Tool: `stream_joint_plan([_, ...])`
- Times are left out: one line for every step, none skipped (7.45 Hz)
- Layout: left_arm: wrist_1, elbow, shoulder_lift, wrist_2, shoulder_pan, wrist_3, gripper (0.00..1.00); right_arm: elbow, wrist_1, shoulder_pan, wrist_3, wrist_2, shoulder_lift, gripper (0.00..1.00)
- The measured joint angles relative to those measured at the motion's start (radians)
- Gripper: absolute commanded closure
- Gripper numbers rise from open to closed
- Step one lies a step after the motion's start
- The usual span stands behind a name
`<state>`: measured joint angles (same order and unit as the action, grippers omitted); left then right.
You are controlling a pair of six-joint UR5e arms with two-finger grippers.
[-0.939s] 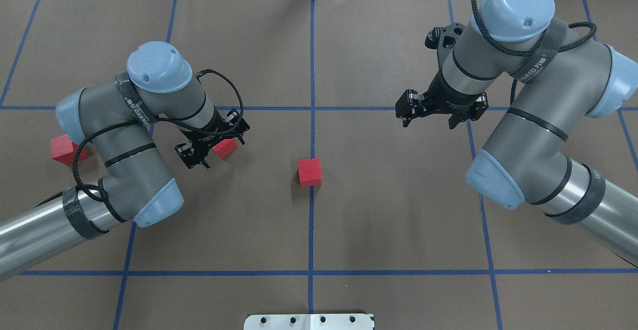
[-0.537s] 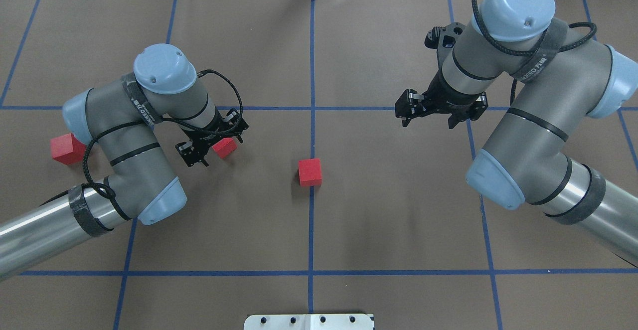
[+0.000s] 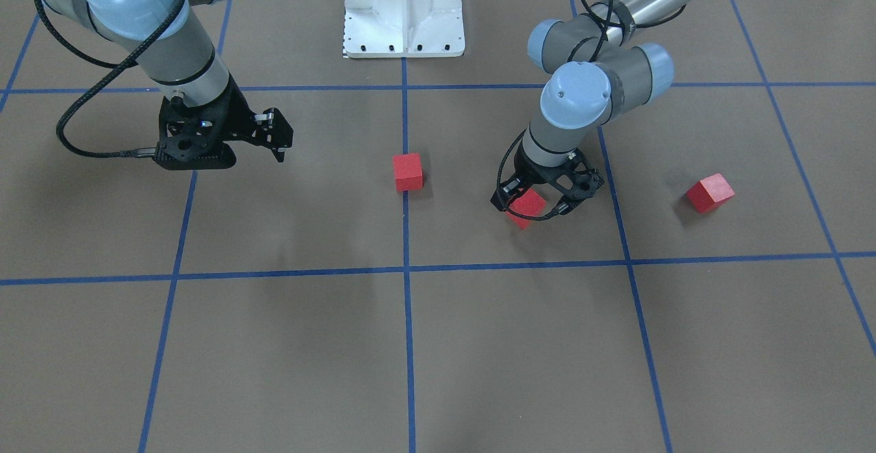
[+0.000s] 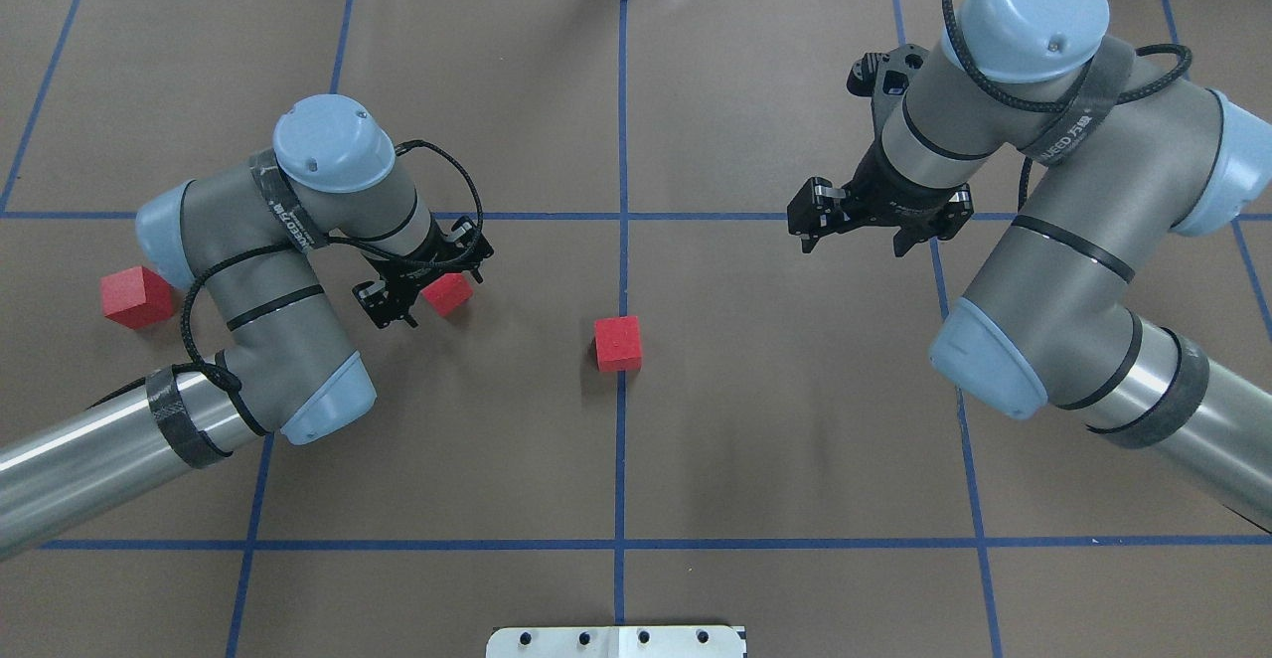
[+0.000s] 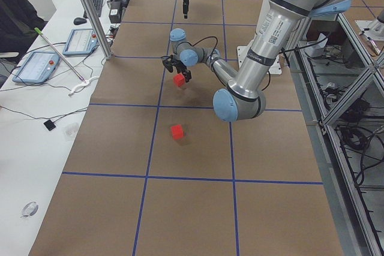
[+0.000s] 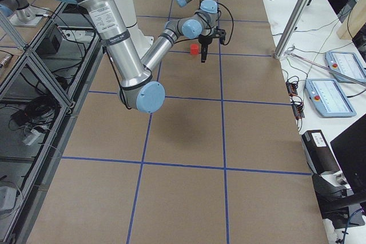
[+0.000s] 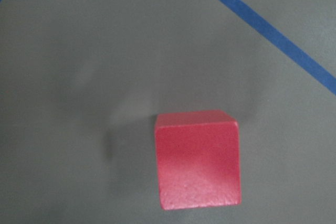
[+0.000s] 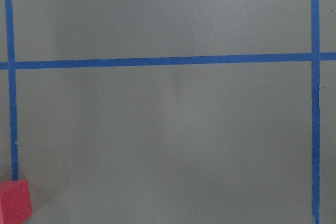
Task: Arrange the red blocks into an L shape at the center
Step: 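Grasp the middle red cube with the left gripper while the right gripper withdraws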
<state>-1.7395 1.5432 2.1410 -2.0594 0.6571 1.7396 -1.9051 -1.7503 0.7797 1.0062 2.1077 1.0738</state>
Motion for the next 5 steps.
stream_joint_plan([-0.001,-0.006,0.003,0.009,0.0,0.0,0.23,-0.002,0.0,0.0,0.0,0.0,0.0,0.0])
stream_joint_plan([-0.002,-0.009,0.006,0.023,0.001,0.0,0.25,-0.003,0.0,0.0,0.001,0.0,0.0,0.0])
stream_joint_plan([-0.003,-0.012,0.009,0.036,0.001,-0.001,0.28,-0.003,0.0,0.0,0.001,0.0,0.001,0.0])
stream_joint_plan([-0.003,-0.016,0.01,0.046,0.002,-0.001,0.28,-0.001,0.0,0.0,0.001,0.0,0.002,0.0])
stream_joint_plan([-0.003,-0.017,0.011,0.054,0.003,-0.006,0.28,0.0,0.0,0.0,0.0,0.0,0.002,0.0])
